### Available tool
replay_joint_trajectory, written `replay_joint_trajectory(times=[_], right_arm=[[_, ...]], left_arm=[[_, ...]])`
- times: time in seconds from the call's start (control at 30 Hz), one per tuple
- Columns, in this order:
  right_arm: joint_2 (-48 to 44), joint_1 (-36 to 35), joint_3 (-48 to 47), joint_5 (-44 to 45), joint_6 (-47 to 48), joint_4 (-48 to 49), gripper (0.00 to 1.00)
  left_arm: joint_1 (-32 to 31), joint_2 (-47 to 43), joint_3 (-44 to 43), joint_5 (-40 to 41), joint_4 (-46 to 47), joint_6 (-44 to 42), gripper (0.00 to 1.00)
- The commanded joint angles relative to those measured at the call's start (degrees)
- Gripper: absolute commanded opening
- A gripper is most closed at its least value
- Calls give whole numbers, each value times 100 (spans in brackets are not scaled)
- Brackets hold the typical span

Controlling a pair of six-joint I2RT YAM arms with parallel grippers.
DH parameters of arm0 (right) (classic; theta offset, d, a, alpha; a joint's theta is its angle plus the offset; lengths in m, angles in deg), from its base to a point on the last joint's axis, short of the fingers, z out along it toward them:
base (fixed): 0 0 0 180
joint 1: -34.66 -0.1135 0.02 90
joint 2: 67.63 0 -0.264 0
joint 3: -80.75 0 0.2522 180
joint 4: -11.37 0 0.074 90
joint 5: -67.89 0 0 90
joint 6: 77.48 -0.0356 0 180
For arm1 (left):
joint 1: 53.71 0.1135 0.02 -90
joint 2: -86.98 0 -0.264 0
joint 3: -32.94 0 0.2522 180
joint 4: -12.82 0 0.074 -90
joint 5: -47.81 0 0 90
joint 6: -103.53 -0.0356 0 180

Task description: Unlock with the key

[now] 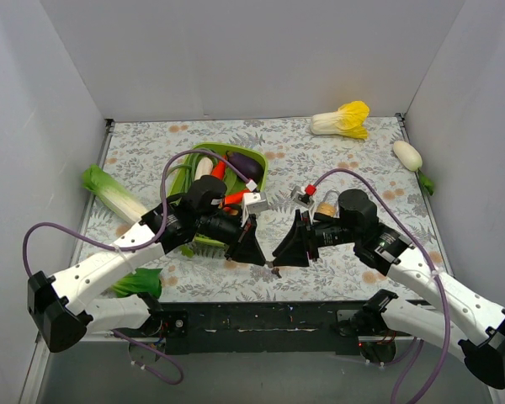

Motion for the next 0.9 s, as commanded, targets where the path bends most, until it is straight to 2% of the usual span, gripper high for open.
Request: replay_joint_trajectory(times=[0.0, 0.23, 0.87], right_arm=[[34, -241, -175, -42, 100, 45, 44], [34, -294, -113, 28, 82, 98, 31], [104, -346, -7, -42, 82, 54, 22]], left_arm=[[17, -24, -305, -123, -29, -129, 0], [17, 38, -332, -114, -47, -164, 0], [17, -6, -305, 70, 85, -164, 0]])
